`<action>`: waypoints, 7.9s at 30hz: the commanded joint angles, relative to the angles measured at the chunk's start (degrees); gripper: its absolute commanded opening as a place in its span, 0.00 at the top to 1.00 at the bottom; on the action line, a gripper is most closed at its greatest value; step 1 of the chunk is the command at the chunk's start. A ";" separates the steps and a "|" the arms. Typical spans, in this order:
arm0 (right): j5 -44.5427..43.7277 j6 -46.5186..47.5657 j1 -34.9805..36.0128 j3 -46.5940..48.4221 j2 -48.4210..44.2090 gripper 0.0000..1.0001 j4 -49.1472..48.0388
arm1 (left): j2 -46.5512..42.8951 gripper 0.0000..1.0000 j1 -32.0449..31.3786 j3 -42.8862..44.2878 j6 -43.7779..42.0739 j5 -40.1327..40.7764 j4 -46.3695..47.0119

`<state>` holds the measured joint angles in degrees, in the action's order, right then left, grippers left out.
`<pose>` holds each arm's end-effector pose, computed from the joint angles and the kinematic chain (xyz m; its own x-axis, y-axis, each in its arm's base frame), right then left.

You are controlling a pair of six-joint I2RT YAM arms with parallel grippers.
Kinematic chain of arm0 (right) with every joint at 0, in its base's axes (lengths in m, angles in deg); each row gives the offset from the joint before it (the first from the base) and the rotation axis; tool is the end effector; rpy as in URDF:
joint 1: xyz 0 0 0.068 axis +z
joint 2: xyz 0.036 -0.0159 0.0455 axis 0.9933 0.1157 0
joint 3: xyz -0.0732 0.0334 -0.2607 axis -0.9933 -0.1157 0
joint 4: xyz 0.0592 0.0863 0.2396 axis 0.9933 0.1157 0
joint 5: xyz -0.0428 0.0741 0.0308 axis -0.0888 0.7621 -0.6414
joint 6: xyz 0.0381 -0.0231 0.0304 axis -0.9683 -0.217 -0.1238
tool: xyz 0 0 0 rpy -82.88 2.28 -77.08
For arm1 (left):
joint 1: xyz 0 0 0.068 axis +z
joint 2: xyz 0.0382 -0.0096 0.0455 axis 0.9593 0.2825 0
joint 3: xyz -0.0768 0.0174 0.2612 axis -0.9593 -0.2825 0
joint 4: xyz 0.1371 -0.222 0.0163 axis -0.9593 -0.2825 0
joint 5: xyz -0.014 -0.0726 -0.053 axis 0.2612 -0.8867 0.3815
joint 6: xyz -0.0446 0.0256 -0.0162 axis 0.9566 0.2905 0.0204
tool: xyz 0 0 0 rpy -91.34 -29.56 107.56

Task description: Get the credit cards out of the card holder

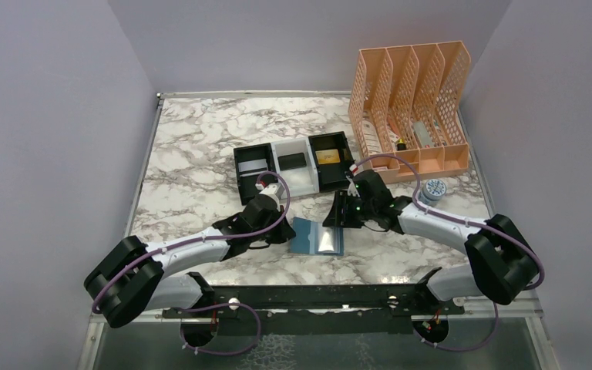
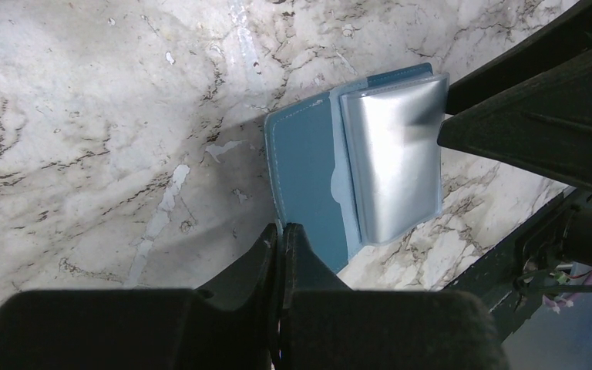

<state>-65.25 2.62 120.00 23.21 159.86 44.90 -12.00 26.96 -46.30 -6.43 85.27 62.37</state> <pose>0.2017 0.1618 0.1675 -0.9370 0.0743 -0.3414 -0.1387 0.8178 0.5586 0.1562 -0.1685 0.1629 -0.8468 -0.1416 -0.5127 0.2184 0.7863 -0.5780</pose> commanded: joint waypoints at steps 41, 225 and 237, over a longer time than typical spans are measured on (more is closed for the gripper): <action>29.01 -3.08 1.32 4.16 15.66 0.48 -20.37 | -1.12 0.86 -0.34 -1.22 3.25 -1.33 2.63; 7.65 -1.48 1.15 2.17 2.91 0.58 -2.42 | 5.33 0.96 -0.07 -1.44 9.27 1.41 2.66; 6.12 0.92 1.14 1.55 4.21 0.57 0.96 | 4.33 0.79 -0.10 -1.81 8.67 -0.25 3.23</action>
<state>-58.80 2.49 120.90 25.09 163.10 45.69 -6.58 26.98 -47.03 2.90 86.56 65.85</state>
